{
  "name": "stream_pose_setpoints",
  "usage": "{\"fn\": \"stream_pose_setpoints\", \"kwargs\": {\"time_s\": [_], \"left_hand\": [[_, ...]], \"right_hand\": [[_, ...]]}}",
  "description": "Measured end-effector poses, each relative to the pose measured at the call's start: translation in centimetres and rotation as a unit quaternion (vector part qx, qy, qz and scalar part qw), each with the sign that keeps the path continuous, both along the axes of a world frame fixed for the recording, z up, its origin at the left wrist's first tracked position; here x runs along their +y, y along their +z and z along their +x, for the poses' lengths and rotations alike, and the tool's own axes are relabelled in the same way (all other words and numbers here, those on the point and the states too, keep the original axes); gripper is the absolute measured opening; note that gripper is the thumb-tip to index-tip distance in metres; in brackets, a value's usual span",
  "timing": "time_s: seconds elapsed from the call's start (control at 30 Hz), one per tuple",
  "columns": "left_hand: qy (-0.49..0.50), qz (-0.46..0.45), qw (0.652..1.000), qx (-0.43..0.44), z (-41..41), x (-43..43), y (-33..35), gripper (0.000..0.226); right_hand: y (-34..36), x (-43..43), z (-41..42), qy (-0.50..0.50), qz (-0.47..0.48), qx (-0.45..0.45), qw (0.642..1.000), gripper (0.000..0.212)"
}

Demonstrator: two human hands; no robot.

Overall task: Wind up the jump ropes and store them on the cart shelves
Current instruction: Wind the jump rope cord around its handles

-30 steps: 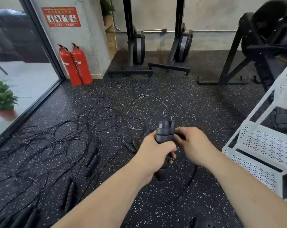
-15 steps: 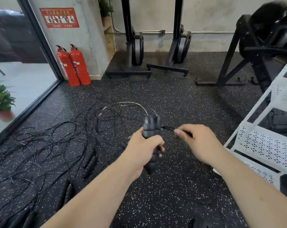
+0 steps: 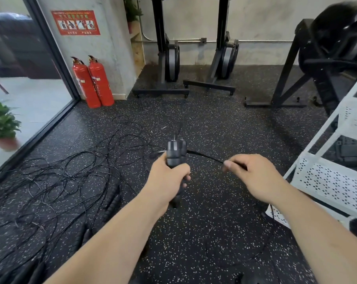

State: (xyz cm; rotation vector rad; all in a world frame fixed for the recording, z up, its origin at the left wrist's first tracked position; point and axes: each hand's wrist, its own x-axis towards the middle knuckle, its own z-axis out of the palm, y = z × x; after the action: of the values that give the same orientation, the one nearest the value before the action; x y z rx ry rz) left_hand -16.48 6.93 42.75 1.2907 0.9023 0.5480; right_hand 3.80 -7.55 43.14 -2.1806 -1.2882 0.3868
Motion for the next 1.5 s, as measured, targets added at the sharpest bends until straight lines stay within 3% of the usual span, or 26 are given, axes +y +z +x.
{"fn": "stream_pose_setpoints", "kwargs": {"time_s": [0.17,0.4,0.6,0.73,0.8,0.9,1.0,1.1,1.27,1.37,1.5], "left_hand": [[-0.075,-0.019,0.997,-0.011,0.5,-2.7,-0.4,0.041],[-0.036,-0.008,0.997,-0.063,0.9,-2.5,-0.7,0.068],[-0.109,-0.057,0.992,-0.041,0.9,-4.0,-0.8,0.041],[-0.104,-0.096,0.989,-0.049,1.2,-3.5,-0.8,0.041],[-0.082,-0.083,0.991,-0.058,1.2,-2.5,-0.8,0.045],[0.003,-0.078,0.994,-0.070,0.6,-0.2,-0.2,0.045],[0.047,-0.082,0.992,-0.083,0.1,1.2,0.0,0.037],[-0.003,-0.093,0.992,-0.088,0.3,-0.2,-0.1,0.038],[-0.119,-0.135,0.980,-0.083,1.2,-4.3,-0.4,0.023],[-0.110,-0.118,0.984,-0.080,1.3,-3.3,-0.3,0.032],[-0.025,-0.110,0.989,-0.095,0.5,0.3,-0.1,0.040]], "right_hand": [[-1.3,1.1,-2.4,-0.004,0.017,0.018,1.000,0.032],[-1.5,1.5,-2.9,-0.012,0.034,0.050,0.998,0.030],[-2.2,2.0,-3.4,0.001,0.013,0.030,0.999,0.039],[-1.6,1.8,-3.1,0.023,0.009,0.022,0.999,0.032],[-0.8,1.5,-2.5,0.037,-0.006,0.023,0.999,0.021],[0.2,0.5,-0.9,0.038,-0.037,0.016,0.998,0.024],[0.7,-0.3,0.3,0.016,-0.004,0.017,1.000,0.022],[0.5,0.3,-0.4,0.004,0.021,0.027,0.999,0.022],[-1.2,1.8,-3.0,0.038,-0.025,-0.014,0.999,0.020],[-0.9,1.7,-2.4,0.050,-0.033,-0.005,0.998,0.026],[0.5,0.4,-0.1,0.048,-0.050,0.000,0.998,0.024]]}}
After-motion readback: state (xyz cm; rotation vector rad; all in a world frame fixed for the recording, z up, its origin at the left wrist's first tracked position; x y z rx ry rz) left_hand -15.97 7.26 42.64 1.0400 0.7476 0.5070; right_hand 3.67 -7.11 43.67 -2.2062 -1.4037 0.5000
